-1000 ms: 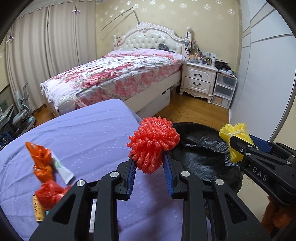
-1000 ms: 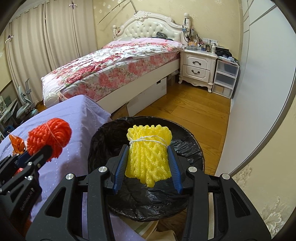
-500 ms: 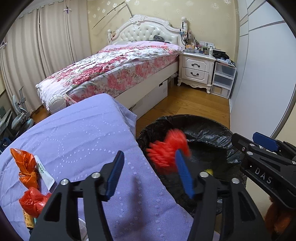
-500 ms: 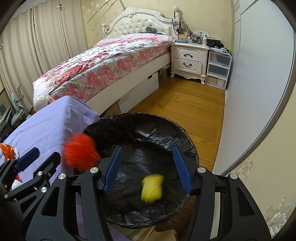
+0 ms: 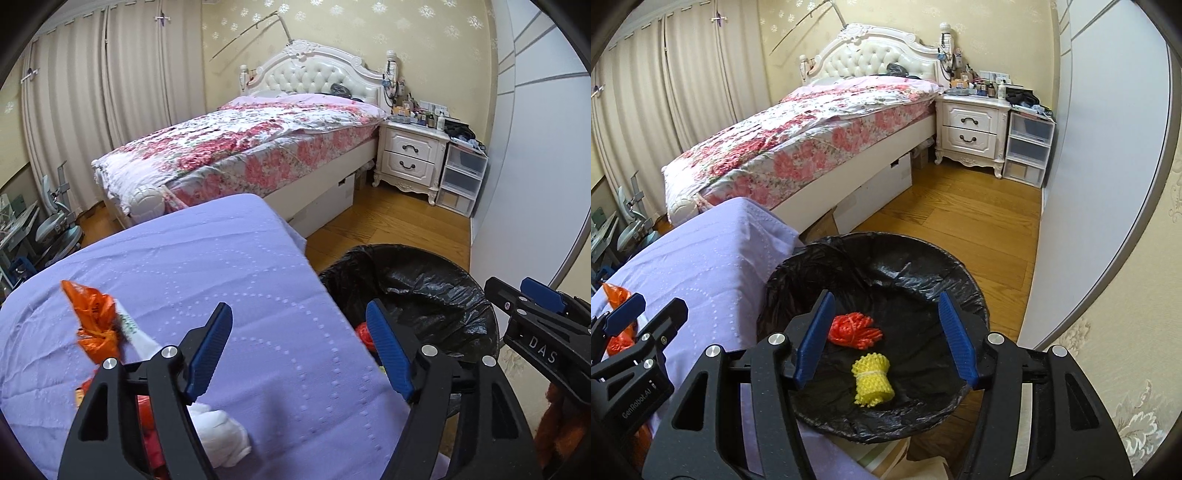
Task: Collect trash
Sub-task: 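Carry both held items over the black bin and open both tools, then move both open tools back to the trash pile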
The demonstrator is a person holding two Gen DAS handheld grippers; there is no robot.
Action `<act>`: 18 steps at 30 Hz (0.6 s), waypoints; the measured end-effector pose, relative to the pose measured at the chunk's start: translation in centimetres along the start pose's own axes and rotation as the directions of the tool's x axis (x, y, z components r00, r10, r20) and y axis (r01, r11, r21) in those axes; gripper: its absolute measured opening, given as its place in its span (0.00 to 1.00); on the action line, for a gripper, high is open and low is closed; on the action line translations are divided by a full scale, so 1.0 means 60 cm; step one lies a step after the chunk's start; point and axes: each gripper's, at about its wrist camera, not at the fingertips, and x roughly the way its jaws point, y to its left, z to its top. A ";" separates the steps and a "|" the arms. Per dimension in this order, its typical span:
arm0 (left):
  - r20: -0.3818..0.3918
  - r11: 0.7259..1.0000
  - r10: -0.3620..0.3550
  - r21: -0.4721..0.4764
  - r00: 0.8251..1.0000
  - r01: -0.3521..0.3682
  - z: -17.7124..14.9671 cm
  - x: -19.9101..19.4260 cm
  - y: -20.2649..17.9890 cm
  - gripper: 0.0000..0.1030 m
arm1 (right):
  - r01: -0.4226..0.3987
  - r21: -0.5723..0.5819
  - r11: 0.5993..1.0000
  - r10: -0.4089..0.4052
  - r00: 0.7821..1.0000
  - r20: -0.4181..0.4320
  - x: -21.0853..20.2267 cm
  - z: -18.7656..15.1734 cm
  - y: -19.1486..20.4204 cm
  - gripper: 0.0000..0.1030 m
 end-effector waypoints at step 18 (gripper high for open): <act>-0.014 0.963 0.213 -0.164 0.977 -0.212 -0.049 -0.084 0.205 0.72 | -0.191 -0.167 0.967 0.188 0.981 -0.034 -0.040 -0.030 0.172 0.60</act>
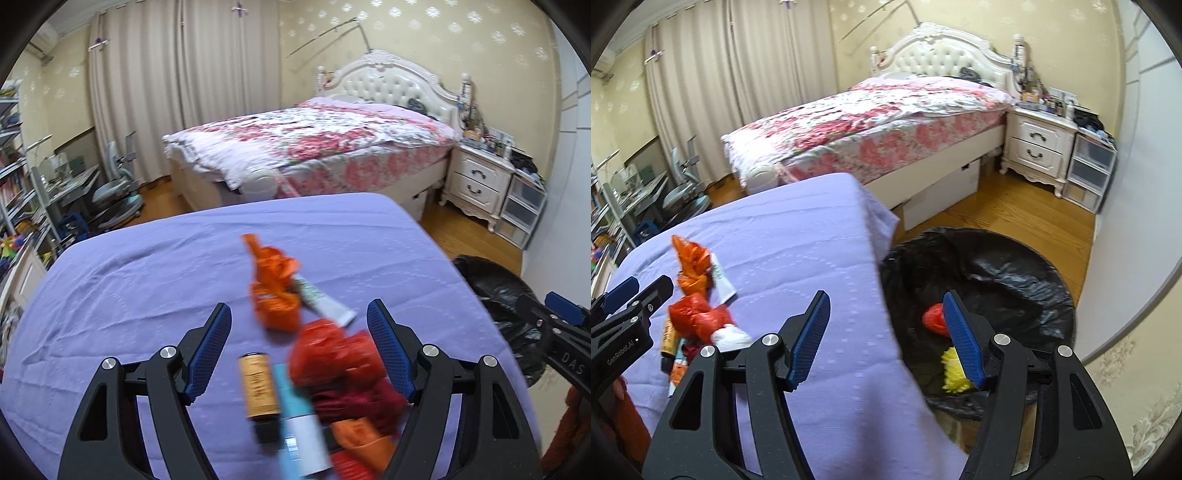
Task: Collect trash
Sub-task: 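Move both open tools back to the trash pile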
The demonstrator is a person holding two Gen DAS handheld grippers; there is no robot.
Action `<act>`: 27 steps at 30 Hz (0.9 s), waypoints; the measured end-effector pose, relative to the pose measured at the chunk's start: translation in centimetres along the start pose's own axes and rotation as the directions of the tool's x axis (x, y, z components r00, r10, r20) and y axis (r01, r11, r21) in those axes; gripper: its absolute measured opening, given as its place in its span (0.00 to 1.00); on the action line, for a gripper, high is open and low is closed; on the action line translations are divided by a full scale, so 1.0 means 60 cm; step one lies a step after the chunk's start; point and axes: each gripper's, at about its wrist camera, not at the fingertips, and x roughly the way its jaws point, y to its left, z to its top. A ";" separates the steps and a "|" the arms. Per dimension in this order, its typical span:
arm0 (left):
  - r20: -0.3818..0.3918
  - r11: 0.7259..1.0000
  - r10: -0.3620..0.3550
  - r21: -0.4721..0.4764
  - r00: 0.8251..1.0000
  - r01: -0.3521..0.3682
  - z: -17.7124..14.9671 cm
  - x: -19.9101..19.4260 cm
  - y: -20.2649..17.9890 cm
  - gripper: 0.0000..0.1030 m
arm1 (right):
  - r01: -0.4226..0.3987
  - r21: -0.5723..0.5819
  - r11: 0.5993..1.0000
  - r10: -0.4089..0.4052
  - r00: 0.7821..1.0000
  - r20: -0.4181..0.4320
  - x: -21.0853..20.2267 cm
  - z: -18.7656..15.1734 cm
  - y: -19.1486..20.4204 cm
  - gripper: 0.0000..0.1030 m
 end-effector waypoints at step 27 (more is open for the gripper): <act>-0.084 0.953 0.207 -0.207 0.975 -0.221 -0.068 -0.005 0.262 0.72 | -0.244 -0.293 0.924 0.200 0.964 -0.172 0.050 -0.037 0.273 0.69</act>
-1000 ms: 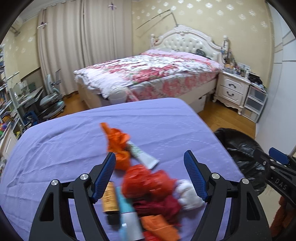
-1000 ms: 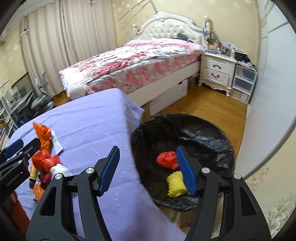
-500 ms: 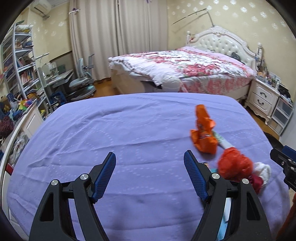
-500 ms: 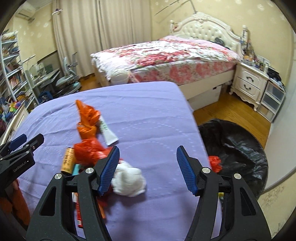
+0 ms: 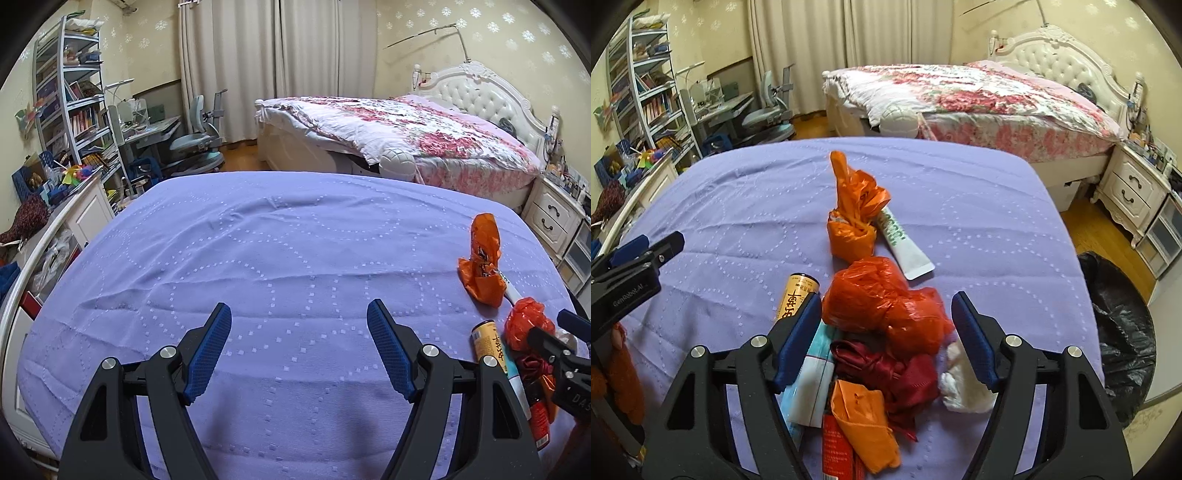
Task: Collect trash
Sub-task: 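Move both open tools back to the trash pile, then grasp the red plastic bag with the right tool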
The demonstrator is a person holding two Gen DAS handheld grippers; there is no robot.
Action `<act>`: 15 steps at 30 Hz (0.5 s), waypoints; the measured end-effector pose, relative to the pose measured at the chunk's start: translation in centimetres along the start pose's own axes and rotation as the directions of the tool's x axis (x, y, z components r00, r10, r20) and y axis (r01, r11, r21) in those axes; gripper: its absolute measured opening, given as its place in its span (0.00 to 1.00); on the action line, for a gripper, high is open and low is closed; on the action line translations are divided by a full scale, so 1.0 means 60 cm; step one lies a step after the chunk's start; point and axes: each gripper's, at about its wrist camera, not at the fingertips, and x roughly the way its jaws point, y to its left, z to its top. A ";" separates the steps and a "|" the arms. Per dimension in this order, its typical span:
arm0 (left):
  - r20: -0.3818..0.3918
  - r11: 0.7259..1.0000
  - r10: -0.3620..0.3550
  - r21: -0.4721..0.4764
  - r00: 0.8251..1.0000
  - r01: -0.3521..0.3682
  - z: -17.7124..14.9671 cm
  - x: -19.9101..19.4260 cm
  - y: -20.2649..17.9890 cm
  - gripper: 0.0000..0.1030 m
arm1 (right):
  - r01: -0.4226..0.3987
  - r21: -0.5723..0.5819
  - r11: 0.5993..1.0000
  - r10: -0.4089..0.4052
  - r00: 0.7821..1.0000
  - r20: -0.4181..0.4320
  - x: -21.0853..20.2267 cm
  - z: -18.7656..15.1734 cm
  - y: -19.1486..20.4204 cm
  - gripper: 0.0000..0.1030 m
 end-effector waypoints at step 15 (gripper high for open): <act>-0.012 0.999 -0.038 0.003 0.999 0.038 -0.001 0.010 -0.005 0.72 | -0.002 0.021 1.000 0.002 1.000 -0.011 0.014 0.010 -0.005 0.58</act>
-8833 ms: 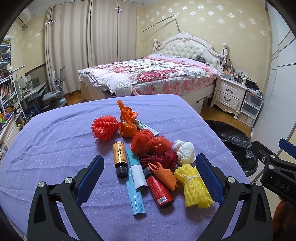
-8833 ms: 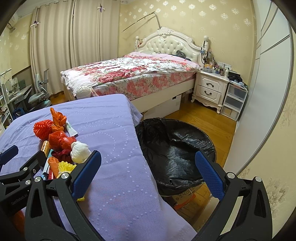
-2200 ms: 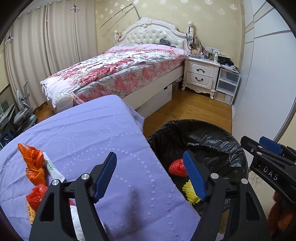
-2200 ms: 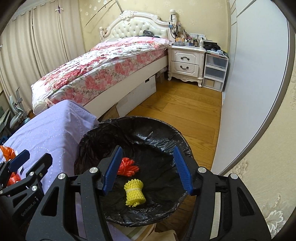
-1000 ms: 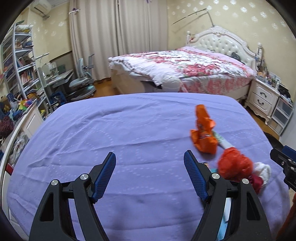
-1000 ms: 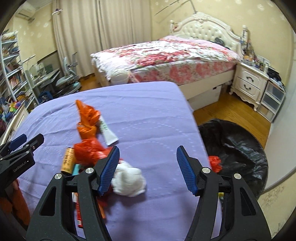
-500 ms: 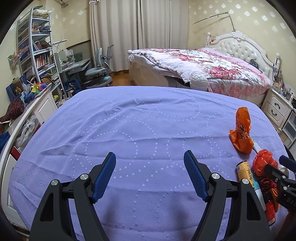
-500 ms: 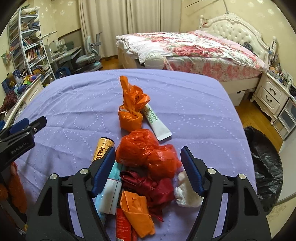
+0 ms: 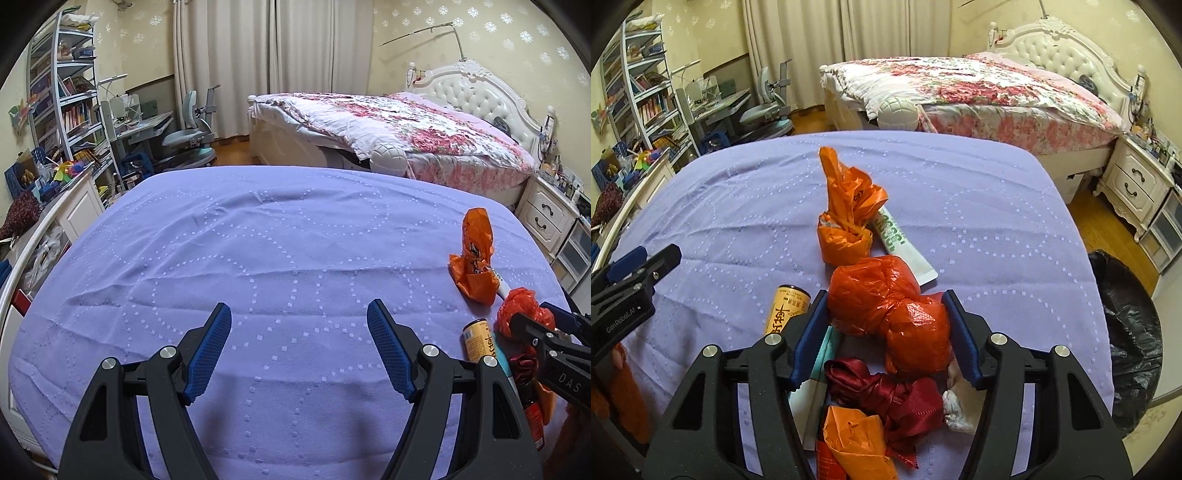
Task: Collect trash
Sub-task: 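Grasp the red plastic bag with the right tool, then grasp the orange plastic bag with the left tool while the right tool holds the red bag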
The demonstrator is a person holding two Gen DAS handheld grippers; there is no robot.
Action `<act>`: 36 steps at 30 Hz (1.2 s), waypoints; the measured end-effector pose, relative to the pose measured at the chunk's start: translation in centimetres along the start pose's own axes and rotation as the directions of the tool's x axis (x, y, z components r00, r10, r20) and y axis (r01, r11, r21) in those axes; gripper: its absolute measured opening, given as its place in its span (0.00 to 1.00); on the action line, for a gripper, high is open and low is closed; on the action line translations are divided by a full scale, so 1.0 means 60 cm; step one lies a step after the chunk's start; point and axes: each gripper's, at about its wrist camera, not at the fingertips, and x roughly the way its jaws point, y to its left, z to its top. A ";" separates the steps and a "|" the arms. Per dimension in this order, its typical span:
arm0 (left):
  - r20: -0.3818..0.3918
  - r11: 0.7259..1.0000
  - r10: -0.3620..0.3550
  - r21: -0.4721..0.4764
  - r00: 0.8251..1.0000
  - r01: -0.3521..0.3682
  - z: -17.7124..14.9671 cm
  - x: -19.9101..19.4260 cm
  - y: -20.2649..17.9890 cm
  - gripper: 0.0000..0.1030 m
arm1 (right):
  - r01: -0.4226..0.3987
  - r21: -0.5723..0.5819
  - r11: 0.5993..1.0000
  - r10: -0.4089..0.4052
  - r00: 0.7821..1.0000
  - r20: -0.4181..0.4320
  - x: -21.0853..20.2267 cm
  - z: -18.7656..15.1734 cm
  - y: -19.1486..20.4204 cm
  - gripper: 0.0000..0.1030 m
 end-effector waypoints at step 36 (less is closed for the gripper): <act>-0.082 0.963 -0.129 0.228 0.988 0.145 0.043 0.075 -0.225 0.72 | 0.134 0.225 0.965 -0.151 0.987 0.061 -0.019 0.012 -0.219 0.58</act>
